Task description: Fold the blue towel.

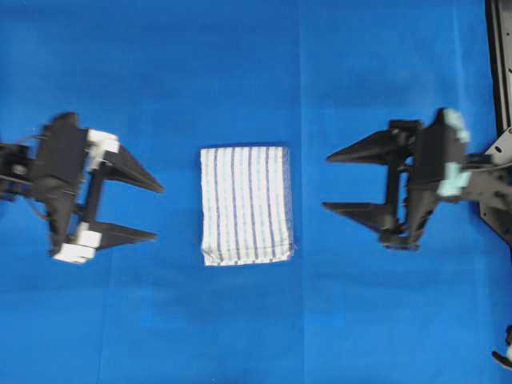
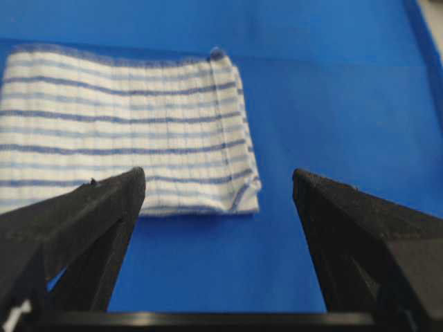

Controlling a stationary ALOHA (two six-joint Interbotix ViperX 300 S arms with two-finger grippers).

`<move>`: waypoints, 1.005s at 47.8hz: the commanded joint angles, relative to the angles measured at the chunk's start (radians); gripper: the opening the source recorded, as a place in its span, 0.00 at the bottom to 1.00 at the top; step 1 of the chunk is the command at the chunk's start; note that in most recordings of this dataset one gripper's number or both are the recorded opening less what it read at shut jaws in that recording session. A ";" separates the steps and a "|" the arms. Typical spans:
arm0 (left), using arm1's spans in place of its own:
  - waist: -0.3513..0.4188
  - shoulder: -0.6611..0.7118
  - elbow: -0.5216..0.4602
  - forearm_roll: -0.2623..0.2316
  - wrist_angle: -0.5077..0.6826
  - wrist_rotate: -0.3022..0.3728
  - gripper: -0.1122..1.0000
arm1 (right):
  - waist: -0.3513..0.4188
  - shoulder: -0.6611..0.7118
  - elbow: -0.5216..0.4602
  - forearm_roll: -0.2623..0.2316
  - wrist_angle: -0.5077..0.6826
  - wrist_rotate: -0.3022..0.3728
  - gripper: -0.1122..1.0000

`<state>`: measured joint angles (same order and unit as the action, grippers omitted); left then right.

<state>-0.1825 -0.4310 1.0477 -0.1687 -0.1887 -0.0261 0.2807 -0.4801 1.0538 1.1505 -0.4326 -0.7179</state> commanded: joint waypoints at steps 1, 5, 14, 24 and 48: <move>0.005 -0.078 0.035 0.003 -0.018 0.005 0.84 | 0.003 -0.095 0.025 -0.002 -0.008 -0.026 0.85; 0.005 -0.153 0.080 0.003 -0.020 0.008 0.83 | 0.003 -0.175 0.055 -0.002 0.000 -0.063 0.85; 0.005 -0.333 0.173 0.005 -0.020 0.025 0.84 | 0.003 -0.324 0.135 0.000 0.021 -0.130 0.85; 0.006 -0.485 0.264 0.006 -0.015 0.083 0.84 | 0.003 -0.408 0.235 0.002 0.020 -0.150 0.85; 0.049 -0.623 0.426 0.005 -0.020 0.101 0.83 | 0.003 -0.414 0.321 0.006 0.018 -0.137 0.83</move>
<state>-0.1365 -1.0569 1.4757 -0.1672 -0.1994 0.0736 0.2823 -0.9004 1.3806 1.1551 -0.4080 -0.8575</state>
